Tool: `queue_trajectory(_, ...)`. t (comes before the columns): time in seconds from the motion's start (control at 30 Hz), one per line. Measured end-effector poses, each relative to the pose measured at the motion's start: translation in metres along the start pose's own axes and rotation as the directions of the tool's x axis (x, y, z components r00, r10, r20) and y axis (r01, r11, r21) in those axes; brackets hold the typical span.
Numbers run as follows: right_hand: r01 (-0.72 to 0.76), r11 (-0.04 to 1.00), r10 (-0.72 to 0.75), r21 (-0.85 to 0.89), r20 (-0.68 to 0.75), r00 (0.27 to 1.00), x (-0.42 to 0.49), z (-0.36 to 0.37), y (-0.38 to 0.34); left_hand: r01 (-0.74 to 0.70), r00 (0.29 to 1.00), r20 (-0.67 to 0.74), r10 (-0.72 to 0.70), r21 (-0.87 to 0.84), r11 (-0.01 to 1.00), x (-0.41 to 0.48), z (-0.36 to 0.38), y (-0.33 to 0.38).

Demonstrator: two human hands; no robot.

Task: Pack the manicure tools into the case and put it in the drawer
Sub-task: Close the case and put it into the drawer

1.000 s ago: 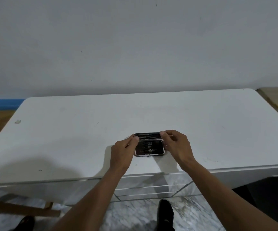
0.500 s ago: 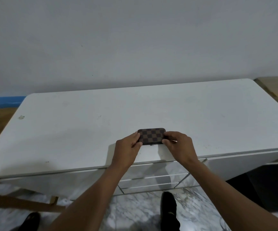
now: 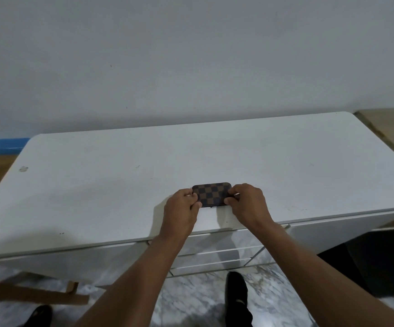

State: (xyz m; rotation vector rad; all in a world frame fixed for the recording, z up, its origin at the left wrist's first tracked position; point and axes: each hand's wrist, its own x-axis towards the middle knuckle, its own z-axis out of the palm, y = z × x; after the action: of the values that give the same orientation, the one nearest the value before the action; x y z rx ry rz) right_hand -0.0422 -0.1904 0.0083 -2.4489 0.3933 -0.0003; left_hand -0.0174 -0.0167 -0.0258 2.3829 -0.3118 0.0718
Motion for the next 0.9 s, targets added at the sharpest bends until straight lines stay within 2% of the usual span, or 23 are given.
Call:
queue_trajectory(0.13,0.002,0.999,-0.002,-0.036,0.008,1.000,0.000,0.002,-0.001,-0.016,1.000,-0.006,0.016,0.012,1.000,0.001,-0.001,0.002)
queue_trajectory(0.37,0.030,1.000,-0.030,0.005,-0.006,1.000,-0.008,0.004,0.005,0.019,1.000,-0.004,-0.019,-0.010,1.000,0.000,0.001,0.002)
queue_trajectory(0.53,0.095,0.988,-0.098,0.119,0.023,0.995,-0.029,-0.001,0.013,0.004,1.000,0.031,-0.003,-0.031,1.000,-0.017,-0.001,0.004)
queue_trajectory(0.6,0.160,0.986,-0.159,0.037,-0.032,0.987,-0.046,0.005,0.022,-0.064,0.997,-0.049,0.063,-0.022,0.998,-0.037,-0.001,0.005)
queue_trajectory(0.67,0.238,0.971,-0.239,-0.022,-0.101,0.966,-0.066,0.013,0.032,-0.196,0.972,-0.131,0.195,0.007,0.981,-0.061,0.003,0.002)
queue_trajectory(0.73,0.330,0.941,-0.337,-0.074,-0.117,0.934,-0.085,0.025,0.044,-0.283,0.947,-0.145,0.287,0.050,0.958,-0.085,0.009,-0.002)
queue_trajectory(0.8,0.369,0.916,-0.383,-0.156,-0.074,0.921,-0.098,0.036,0.058,-0.257,0.960,-0.090,0.266,0.095,0.962,-0.104,0.018,-0.008)
queue_trajectory(0.9,0.341,0.906,-0.346,-0.251,0.023,0.938,-0.106,0.048,0.075,-0.165,0.986,0.028,0.162,0.191,0.968,-0.125,0.029,-0.016)
